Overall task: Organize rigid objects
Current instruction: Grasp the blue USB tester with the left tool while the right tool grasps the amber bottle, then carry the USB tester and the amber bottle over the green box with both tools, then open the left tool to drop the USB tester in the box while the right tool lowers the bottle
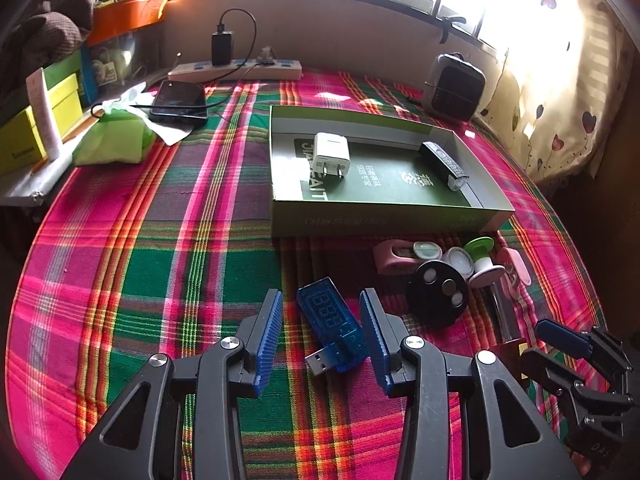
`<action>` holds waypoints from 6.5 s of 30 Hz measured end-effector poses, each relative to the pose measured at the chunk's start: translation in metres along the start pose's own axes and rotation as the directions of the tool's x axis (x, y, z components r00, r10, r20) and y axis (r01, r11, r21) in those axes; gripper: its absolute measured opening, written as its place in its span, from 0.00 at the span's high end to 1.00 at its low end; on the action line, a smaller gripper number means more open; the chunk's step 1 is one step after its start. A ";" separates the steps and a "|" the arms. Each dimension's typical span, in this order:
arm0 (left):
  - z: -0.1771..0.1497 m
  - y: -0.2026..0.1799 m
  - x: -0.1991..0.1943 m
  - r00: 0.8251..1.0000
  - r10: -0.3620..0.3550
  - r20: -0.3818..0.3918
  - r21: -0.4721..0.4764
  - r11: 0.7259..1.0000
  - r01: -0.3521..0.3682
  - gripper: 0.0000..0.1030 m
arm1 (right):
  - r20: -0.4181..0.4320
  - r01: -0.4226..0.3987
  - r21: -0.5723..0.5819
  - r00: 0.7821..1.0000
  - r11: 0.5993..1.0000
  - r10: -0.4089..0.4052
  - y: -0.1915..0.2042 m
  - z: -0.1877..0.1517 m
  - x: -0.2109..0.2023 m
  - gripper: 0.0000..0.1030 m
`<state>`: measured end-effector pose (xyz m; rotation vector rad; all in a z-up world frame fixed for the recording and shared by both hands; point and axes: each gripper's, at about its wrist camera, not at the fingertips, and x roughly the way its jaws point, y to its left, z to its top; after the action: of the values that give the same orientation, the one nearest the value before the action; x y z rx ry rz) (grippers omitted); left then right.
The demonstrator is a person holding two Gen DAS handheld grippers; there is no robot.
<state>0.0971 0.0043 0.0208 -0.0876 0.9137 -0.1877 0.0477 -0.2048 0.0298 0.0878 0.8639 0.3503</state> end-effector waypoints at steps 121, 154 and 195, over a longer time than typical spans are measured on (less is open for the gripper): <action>0.091 0.002 0.029 0.997 0.008 0.079 0.055 0.998 -0.012 0.80 | 0.041 0.072 -0.119 0.997 0.990 -0.068 -0.004 0.109 0.055 0.68; 0.129 0.010 0.094 0.999 0.036 0.010 0.053 0.998 -0.037 0.80 | -0.061 0.078 -0.126 0.994 0.989 -0.087 -0.022 0.159 0.148 0.68; 0.132 0.013 0.097 1.000 0.028 0.011 0.037 0.999 -0.029 0.80 | -0.094 0.084 -0.126 0.991 0.989 -0.096 -0.025 0.163 0.174 0.67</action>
<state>0.2614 -0.0027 0.0233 -0.0410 0.9002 -0.1776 0.2818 -0.1594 0.0037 -0.0821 0.9406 0.3239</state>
